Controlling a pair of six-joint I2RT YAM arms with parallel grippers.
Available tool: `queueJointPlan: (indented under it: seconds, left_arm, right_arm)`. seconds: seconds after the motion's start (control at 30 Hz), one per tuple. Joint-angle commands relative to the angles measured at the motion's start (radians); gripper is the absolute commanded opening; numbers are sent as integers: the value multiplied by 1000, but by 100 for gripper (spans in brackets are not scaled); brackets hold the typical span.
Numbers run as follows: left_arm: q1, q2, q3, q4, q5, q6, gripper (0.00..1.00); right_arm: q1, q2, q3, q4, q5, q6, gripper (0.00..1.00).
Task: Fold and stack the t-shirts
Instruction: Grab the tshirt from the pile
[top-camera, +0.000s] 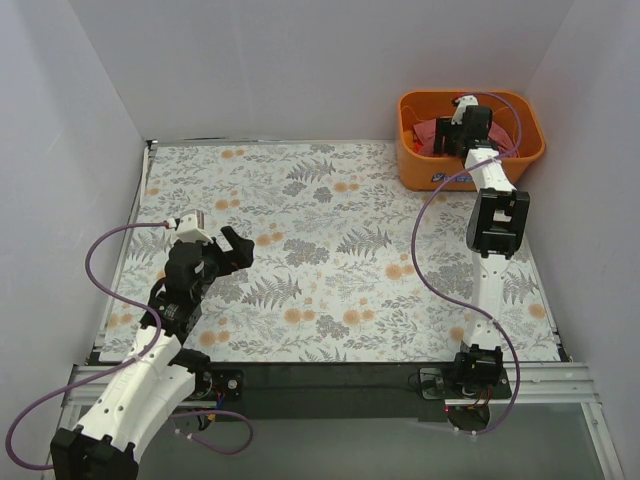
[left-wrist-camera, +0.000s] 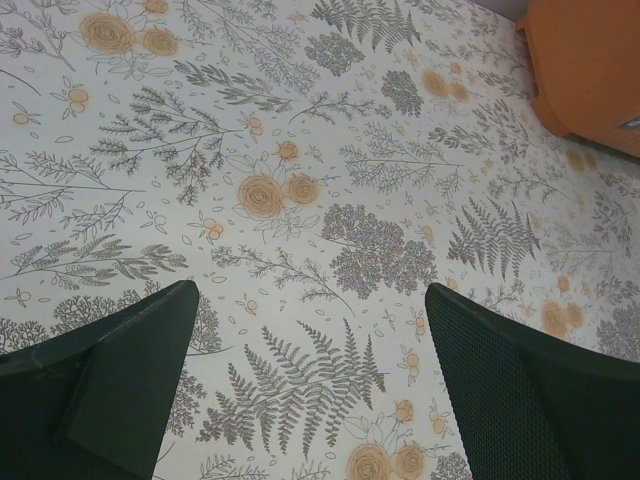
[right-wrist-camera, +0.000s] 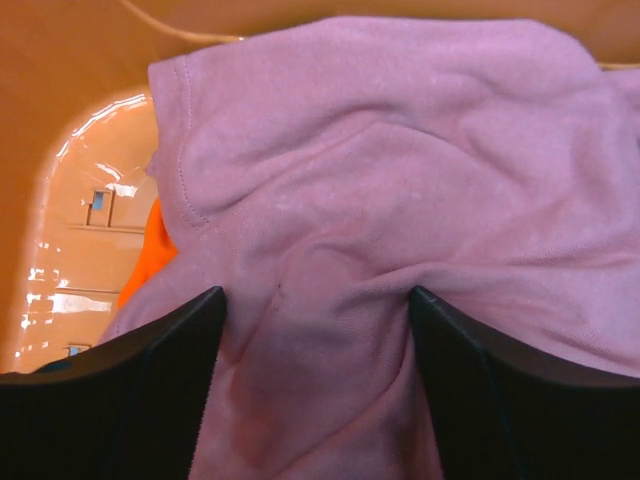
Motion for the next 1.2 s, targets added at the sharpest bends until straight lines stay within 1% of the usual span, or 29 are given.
queueJointPlan:
  seconds: [0.0, 0.07, 0.1, 0.13, 0.17, 0.2, 0.23, 0.27, 0.3, 0.43, 0.6, 0.63, 0.67, 0.7, 0.77, 0.87, 1.0, 1.17]
  left_arm:
    - [-6, 4, 14, 2, 12, 15, 97]
    - [-6, 5, 14, 2, 15, 15, 96]
    - [-6, 7, 14, 2, 14, 15, 96]
    - [-6, 8, 14, 3, 17, 15, 97]
    - [-6, 10, 14, 3, 17, 15, 96]
    - [-6, 10, 14, 2, 17, 17, 96]
    - [-6, 13, 16, 3, 15, 17, 96]
    - [-6, 13, 14, 2, 17, 18, 97]
    - [-6, 14, 14, 3, 17, 18, 97]
    - [-6, 14, 16, 5, 17, 18, 96]
    - [-6, 8, 17, 5, 17, 18, 96]
    - [-6, 8, 17, 3, 17, 20, 96]
    - [-6, 7, 17, 5, 15, 18, 96]
    - [-6, 4, 17, 5, 17, 20, 96]
    - [-6, -2, 16, 3, 14, 20, 96]
    - [-6, -10, 16, 3, 12, 20, 96]
    - [-6, -24, 16, 3, 10, 21, 96]
    - [-6, -41, 14, 5, 9, 23, 96]
  right_arm:
    - [2, 40, 26, 23, -60, 4, 71]
    - [1, 51, 18, 23, -66, 14, 68]
    - [1, 55, 17, 23, -69, 15, 64]
    - [1, 58, 12, 23, -75, 17, 55]
    - [1, 63, 12, 23, -81, 20, 50]
    - [2, 63, 11, 23, -84, 21, 42]
    - [1, 63, 11, 23, -86, 23, 20]
    - [1, 60, 11, 26, -96, 21, 10]
    - [1, 54, 11, 27, -102, 21, 2]
    - [-1, -3, -6, 62, -138, 20, 1]
    - [-1, -179, -126, 171, -172, 21, 1]
    - [-1, -207, -140, 228, -176, 21, 1]
    - [-1, -233, -156, 246, -181, 23, 1]
    - [-1, -286, -192, 265, -188, 26, 1]
    - [-1, -355, -216, 308, -198, 27, 1]
    - [-1, -427, -236, 329, -199, 24, 1]
    - [-1, -504, -295, 386, -167, 12, 1]
    - [1, -553, -319, 385, -170, 4, 1]
